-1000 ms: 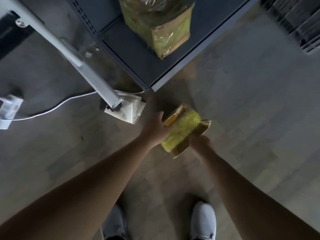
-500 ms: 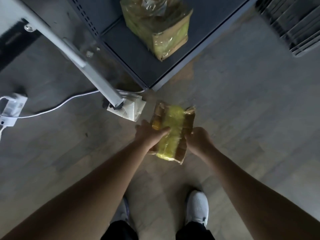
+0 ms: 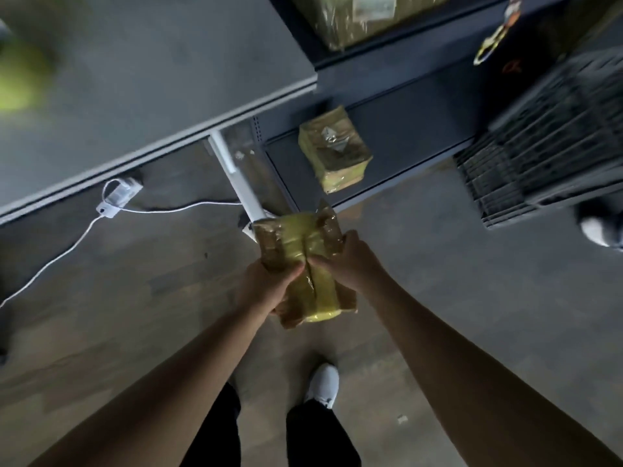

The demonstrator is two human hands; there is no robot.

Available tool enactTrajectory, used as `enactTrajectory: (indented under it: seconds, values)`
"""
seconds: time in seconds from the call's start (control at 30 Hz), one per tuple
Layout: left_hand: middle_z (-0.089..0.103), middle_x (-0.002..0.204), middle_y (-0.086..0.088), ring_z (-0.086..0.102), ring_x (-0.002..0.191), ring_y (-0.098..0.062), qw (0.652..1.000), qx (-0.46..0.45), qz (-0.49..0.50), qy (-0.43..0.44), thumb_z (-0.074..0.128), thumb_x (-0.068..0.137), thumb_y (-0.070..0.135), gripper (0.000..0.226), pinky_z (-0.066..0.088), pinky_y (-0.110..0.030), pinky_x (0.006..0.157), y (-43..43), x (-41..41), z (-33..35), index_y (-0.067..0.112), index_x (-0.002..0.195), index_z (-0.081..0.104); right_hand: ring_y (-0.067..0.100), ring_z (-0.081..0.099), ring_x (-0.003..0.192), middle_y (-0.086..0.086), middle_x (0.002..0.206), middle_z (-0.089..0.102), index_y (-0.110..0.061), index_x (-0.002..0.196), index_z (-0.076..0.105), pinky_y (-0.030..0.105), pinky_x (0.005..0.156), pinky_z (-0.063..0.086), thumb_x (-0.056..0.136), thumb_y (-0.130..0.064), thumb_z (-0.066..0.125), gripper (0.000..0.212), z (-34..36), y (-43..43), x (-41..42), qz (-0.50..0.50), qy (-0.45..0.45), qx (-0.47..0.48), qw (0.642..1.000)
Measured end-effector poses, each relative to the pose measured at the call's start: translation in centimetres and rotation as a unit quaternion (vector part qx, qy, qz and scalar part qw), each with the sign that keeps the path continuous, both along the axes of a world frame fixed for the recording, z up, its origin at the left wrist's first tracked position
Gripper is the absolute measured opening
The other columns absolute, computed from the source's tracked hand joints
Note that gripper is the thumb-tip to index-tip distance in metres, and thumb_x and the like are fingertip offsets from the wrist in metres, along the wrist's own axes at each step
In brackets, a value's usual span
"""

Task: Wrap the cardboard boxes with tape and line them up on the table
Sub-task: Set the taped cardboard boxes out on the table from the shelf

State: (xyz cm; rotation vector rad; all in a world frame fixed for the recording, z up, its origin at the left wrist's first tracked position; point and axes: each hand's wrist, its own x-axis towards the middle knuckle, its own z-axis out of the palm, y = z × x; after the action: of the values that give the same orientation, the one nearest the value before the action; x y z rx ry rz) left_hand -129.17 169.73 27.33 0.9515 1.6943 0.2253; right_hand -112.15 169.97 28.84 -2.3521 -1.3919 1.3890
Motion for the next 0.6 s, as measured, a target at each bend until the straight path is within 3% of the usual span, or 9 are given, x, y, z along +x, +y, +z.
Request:
enactTrajectory:
  seconds: [0.1, 0.23, 0.33, 0.43, 0.53, 0.6]
  values:
    - [0.066, 0.074, 0.004, 0.066, 0.062, -0.015, 0.999, 0.022, 0.044, -0.010, 0.077, 0.077, 0.045, 0.028, 0.059, -0.037, 0.051, -1.3, -1.4, 7.4, 0.028, 0.077, 0.056, 0.022, 0.058, 0.110, 0.001, 0.124, 0.059, -0.017, 0.131, 0.040, 0.036, 0.087, 0.050, 0.073, -0.051, 0.078, 0.078, 7.4, 0.0, -1.4, -0.002, 0.080, 0.032, 0.996]
    - [0.069, 0.059, 0.005, 0.068, 0.051, -0.013, 0.993, 0.081, 0.083, -0.001, 0.081, 0.072, 0.044, 0.025, 0.057, -0.033, 0.046, -3.3, -4.6, 16.0, 0.026, 0.072, 0.064, 0.016, 0.059, 0.101, -0.008, 0.107, 0.059, -0.023, 0.118, 0.049, 0.021, 0.066, 0.041, 0.074, -0.045, 0.079, 0.058, 16.5, 0.4, -3.5, 0.114, 0.069, 0.092, 0.987]
    - [0.066, 0.055, 0.018, 0.064, 0.047, -0.003, 0.985, 0.137, 0.103, 0.009, 0.081, 0.072, 0.042, 0.023, 0.050, -0.021, 0.042, -4.1, -8.2, 21.4, 0.025, 0.069, 0.066, 0.014, 0.052, 0.091, -0.005, 0.104, 0.051, -0.014, 0.126, 0.044, 0.020, 0.058, 0.033, 0.078, -0.047, 0.076, 0.066, 22.9, 1.1, -6.3, 0.207, 0.037, 0.121, 0.970]
    - [0.065, 0.055, 0.014, 0.063, 0.047, 0.001, 0.975, 0.181, 0.126, 0.031, 0.081, 0.072, 0.040, 0.024, 0.044, -0.015, 0.039, -4.1, -11.7, 25.8, 0.024, 0.064, 0.064, 0.015, 0.051, 0.090, 0.004, 0.111, 0.056, -0.009, 0.123, 0.044, 0.022, 0.060, 0.032, 0.080, -0.043, 0.075, 0.062, 28.1, 2.3, -9.7, 0.272, 0.023, 0.167, 0.947]
    - [0.068, 0.068, 0.004, 0.066, 0.059, -0.012, 0.964, 0.208, 0.145, 0.076, 0.077, 0.074, 0.044, 0.029, 0.052, -0.025, 0.052, -3.2, -15.2, 29.8, 0.020, 0.068, 0.063, 0.015, 0.055, 0.087, 0.004, 0.110, 0.059, -0.011, 0.118, 0.044, 0.025, 0.061, 0.038, 0.081, -0.040, 0.075, 0.056, 32.7, 4.2, -13.7, 0.311, 0.024, 0.194, 0.930]
    - [0.062, 0.068, 0.007, 0.061, 0.064, -0.015, 0.956, 0.226, 0.129, 0.133, 0.072, 0.076, 0.053, 0.031, 0.046, -0.026, 0.054, -2.6, -17.9, 32.5, 0.024, 0.076, 0.060, 0.006, 0.052, 0.078, -0.002, 0.101, 0.058, -0.017, 0.111, 0.043, 0.021, 0.057, 0.037, 0.080, -0.043, 0.074, 0.051, 35.1, 5.4, -16.6, 0.323, 0.026, 0.220, 0.920]
